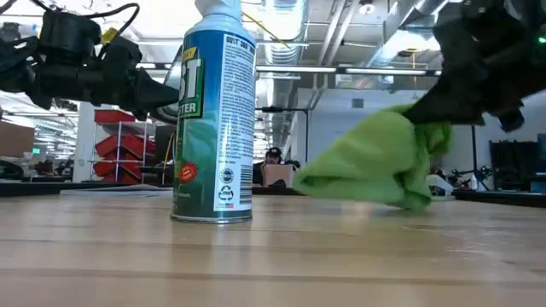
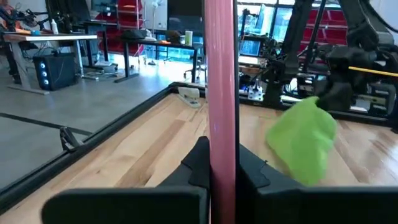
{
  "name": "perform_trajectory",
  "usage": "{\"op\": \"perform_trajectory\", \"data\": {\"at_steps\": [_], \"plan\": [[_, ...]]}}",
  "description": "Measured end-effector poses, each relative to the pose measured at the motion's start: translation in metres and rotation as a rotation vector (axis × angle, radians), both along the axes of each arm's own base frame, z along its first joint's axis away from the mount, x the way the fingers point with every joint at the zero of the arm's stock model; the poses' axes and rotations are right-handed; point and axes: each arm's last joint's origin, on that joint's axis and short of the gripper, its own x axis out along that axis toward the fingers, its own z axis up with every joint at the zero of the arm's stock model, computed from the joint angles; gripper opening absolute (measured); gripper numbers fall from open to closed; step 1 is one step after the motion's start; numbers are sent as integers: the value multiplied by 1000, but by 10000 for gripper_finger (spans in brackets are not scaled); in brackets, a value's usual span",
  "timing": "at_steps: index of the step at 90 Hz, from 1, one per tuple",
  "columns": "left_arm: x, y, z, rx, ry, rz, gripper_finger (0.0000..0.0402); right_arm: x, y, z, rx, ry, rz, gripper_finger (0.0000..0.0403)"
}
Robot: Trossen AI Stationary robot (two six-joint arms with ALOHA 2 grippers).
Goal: Apply microfiber cloth
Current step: Wipe the front of the black cellphone with the green microfiber cloth, then spray the back of the black cellphone with the white spray bottle
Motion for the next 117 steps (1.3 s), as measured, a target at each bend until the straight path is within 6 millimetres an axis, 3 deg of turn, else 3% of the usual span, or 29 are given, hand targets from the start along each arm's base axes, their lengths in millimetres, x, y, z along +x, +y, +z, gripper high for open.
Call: {"op": "perform_trajectory", "data": {"at_steps": [29,71,87,117], "plan": [[0,0,-1,-14,10,0,5,-21,-5,-19,95,93,-84,51],[0,0,-2,-26,13,0,5,-30,-13,-19,175,224,-160,206],[0,0,-3,-31,22,1,5,-31,-8,3,261,213,-147,233],[0,0,-4,-34,34,1,5,-41,6,71,291,199,43,227]]}}
